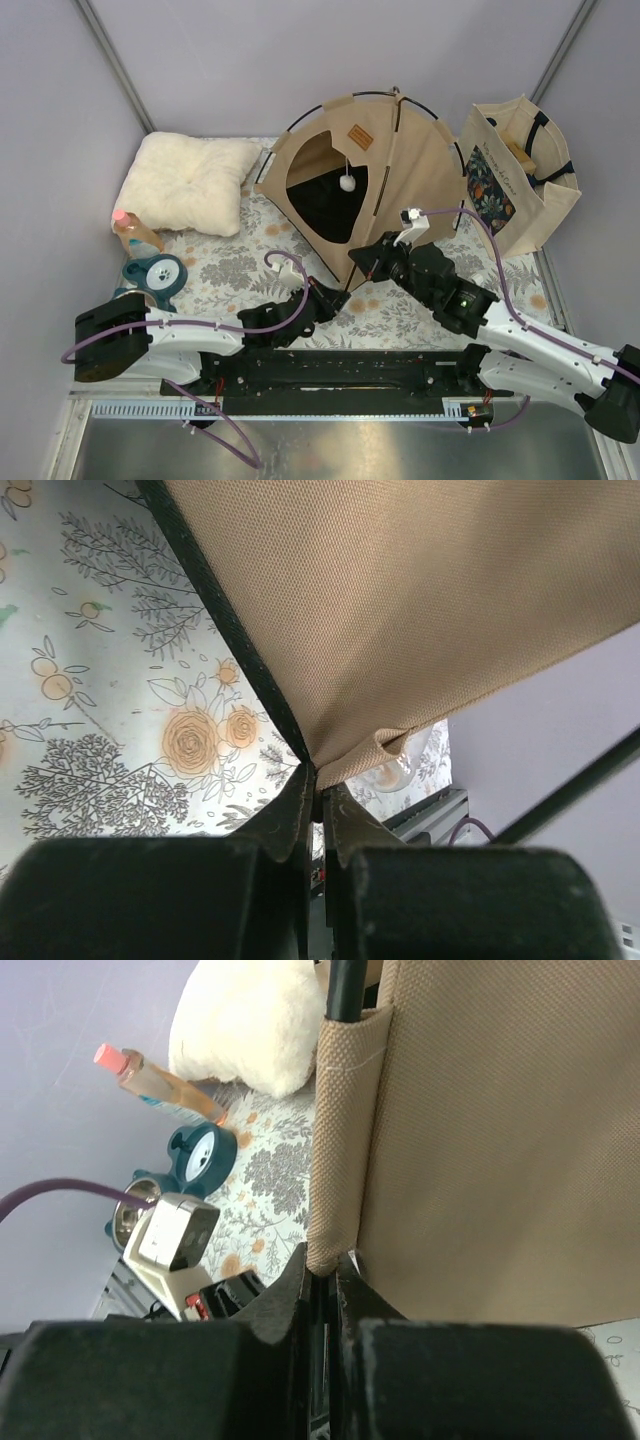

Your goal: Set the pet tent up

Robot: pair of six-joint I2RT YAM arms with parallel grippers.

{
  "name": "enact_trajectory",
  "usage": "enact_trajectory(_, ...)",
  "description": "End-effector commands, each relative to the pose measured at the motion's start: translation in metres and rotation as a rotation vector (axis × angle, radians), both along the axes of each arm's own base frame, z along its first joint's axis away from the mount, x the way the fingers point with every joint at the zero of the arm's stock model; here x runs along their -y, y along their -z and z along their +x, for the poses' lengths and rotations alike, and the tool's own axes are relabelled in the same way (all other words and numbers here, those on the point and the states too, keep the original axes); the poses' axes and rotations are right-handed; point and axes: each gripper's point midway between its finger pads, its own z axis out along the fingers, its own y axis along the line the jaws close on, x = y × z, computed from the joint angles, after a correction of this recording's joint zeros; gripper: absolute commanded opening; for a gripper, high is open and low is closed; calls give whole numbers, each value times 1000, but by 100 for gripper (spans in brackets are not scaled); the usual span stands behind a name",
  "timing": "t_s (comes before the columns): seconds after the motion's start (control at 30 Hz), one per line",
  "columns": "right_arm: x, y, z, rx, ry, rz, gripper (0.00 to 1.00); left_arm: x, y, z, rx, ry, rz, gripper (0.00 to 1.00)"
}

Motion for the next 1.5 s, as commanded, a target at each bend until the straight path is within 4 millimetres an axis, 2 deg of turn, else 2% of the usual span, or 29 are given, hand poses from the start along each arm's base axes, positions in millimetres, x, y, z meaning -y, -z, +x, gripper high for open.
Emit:
enact_trajectory(0.0, 9, -19, 5, 33, 30, 73, 0, 9, 4, -8, -42, 67, 14, 0)
enact_trajectory(0.2, 5, 14, -4, -24, -13, 23, 3, 17, -12, -4, -20, 86, -17, 0)
enact_trajectory(0.3, 4, 18, 0, -28, -3, 26, 1, 19, -16, -4, -16, 95, -12, 0)
enact_trajectory(0.4, 4, 10, 5, -6, 12, 22, 0, 17, -12, -6, -23, 100, 5, 0)
enact_trajectory(0.6, 10, -25, 9, 68, 45, 59, 0, 5, 12, -7, -39, 86, 83, 0)
enact_trajectory(0.73, 17, -35, 11, 97, 76, 71, 0, 5, 23, -11, -55, 109, 101, 0)
enact_trajectory(0.93, 7, -20, 17, 75, 70, 63, 0, 20, 17, -15, -61, 153, 64, 0)
enact_trajectory(1.07, 4, -11, 19, 65, 63, 48, 0, 14, 20, -15, -78, 131, 62, 0)
enact_trajectory(1.17, 3, -5, 15, 52, 46, 31, 0, 12, 16, -15, -69, 126, 36, 0)
enact_trajectory(1.2, 2, -1, 13, 45, 29, 21, 2, 12, 12, -14, -61, 125, 29, 0)
enact_trajectory(1.23, 0, 1, 9, 38, 5, 11, 7, 11, 11, -13, -58, 119, 29, 0)
enact_trajectory(1.37, 0, 27, -9, -6, -82, -46, 40, 10, -2, -9, -30, 104, 11, 0)
enact_trajectory(1.43, 1, 39, -20, -28, -128, -62, 54, 11, -6, -9, -21, 106, 9, 0)
enact_trajectory(1.47, 0, 43, -25, -40, -152, -67, 58, 11, -6, -8, -16, 105, 11, 0)
